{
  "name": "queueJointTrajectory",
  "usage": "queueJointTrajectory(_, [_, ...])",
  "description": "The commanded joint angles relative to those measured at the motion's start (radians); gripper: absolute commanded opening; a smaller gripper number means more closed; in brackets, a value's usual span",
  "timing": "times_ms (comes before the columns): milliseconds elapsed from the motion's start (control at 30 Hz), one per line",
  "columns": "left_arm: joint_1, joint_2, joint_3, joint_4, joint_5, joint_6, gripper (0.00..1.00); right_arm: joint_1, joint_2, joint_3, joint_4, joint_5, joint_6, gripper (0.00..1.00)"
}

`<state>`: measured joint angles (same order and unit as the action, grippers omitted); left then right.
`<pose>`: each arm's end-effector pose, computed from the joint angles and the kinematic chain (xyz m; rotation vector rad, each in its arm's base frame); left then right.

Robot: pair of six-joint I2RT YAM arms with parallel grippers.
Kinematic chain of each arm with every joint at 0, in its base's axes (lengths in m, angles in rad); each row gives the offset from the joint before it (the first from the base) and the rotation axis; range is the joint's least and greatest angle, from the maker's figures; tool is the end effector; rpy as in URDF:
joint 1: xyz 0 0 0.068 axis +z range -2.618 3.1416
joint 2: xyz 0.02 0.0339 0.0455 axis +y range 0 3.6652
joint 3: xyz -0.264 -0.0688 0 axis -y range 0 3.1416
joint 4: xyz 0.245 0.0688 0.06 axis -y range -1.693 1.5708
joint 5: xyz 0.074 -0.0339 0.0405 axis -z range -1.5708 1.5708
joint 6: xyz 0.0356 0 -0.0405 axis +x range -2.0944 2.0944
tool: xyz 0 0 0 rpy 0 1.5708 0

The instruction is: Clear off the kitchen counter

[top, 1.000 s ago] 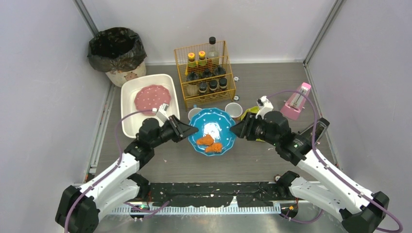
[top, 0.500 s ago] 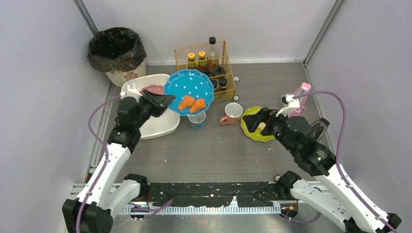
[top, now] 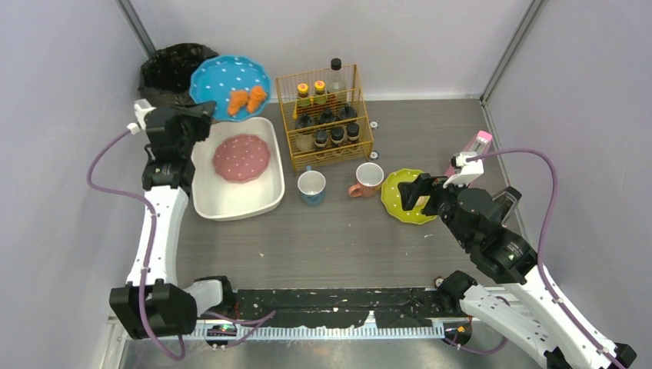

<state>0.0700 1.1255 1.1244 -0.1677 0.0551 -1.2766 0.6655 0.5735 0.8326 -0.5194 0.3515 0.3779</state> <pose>0.2588 0.0162 0.3931 -1.1093 1.4590 -0.9190 0.1047 0.0666 0.3499 -0.0150 1.8346 0.4164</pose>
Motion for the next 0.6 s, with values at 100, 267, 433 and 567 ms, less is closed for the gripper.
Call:
queueJointTrajectory(100, [0.099, 0.125, 0.284, 0.203, -0.269, -0.034, 0.00, -0.003, -0.006, 0.029, 0.001, 0.077, -0.064, 0.95])
queueJointTrajectory(267, [0.143, 0.265, 0.445, 0.199, -0.416, 0.038, 0.00, -0.003, 0.026, 0.054, -0.018, 0.099, -0.091, 0.95])
queueJointTrajectory(433, [0.152, 0.412, 0.600, 0.254, -0.568, 0.172, 0.00, -0.004, 0.053, 0.075, -0.041, 0.122, -0.104, 0.95])
queueJointTrajectory(567, [0.154, 0.562, 0.758, 0.308, -0.649, 0.339, 0.00, -0.006, 0.062, 0.082, -0.059, 0.133, -0.096, 0.95])
